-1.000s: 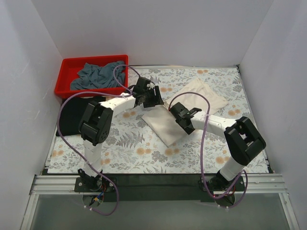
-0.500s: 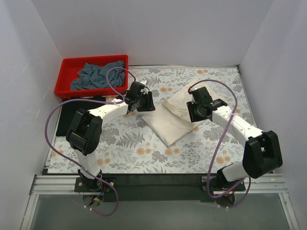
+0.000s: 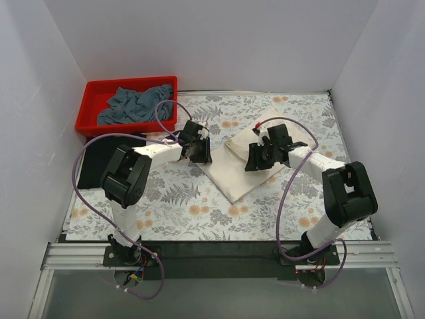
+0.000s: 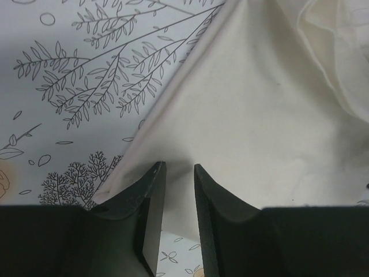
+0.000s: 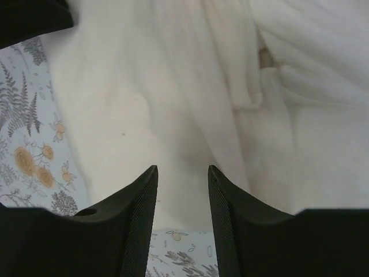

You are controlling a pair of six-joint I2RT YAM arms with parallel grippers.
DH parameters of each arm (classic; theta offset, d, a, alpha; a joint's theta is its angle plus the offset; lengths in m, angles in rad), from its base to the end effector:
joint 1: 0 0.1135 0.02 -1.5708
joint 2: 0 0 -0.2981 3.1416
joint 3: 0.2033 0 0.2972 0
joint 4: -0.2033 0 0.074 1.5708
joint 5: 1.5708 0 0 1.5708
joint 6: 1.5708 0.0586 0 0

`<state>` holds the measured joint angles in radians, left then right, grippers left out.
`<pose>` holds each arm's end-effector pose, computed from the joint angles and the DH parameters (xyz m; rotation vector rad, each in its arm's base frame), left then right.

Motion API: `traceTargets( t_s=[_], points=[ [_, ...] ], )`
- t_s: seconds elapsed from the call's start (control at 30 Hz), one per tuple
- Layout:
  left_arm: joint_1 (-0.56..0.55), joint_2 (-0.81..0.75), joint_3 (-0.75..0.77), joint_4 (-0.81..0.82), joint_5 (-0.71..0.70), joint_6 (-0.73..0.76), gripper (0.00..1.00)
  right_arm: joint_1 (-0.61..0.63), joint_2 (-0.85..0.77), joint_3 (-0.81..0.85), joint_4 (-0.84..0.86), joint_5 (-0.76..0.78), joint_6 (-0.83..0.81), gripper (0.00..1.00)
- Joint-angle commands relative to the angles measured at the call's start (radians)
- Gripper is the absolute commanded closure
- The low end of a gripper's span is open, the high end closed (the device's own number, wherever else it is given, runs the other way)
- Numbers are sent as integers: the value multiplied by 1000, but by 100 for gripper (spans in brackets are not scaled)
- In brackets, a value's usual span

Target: Fold and stack the t-shirts

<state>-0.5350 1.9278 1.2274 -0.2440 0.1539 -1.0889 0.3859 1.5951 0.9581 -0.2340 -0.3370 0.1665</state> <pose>0.3935 -0.2437 0.1442 -0.6765 2.6277 -0.7814 0.3450 0.1611 0.1877 -0.4246 2.4486 0.6528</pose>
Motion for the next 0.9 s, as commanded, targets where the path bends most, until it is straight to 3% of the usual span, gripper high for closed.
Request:
traceTargets(
  t_s=[0.0, 0.17, 0.4, 0.53, 0.67, 0.87],
  points=[
    [1, 7, -23, -20, 6, 14, 73, -126, 34, -50, 94, -51, 13, 60],
    [1, 5, -48, -29, 12, 7, 73, -266, 40, -68, 122, -106, 70, 61],
    [1, -4, -57, -32, 12, 4, 73, -187, -8, 39, 225, -287, 126, 60],
    [3, 2, -42, -41, 9, 7, 73, -111, 99, 106, 431, -367, 258, 60],
    [1, 10, -39, -52, 7, 7, 73, -50, 251, 203, 513, -373, 313, 60],
    [3, 7, -65, -61, -8, 6, 73, -51, 491, 326, 616, -378, 392, 60]
  ],
)
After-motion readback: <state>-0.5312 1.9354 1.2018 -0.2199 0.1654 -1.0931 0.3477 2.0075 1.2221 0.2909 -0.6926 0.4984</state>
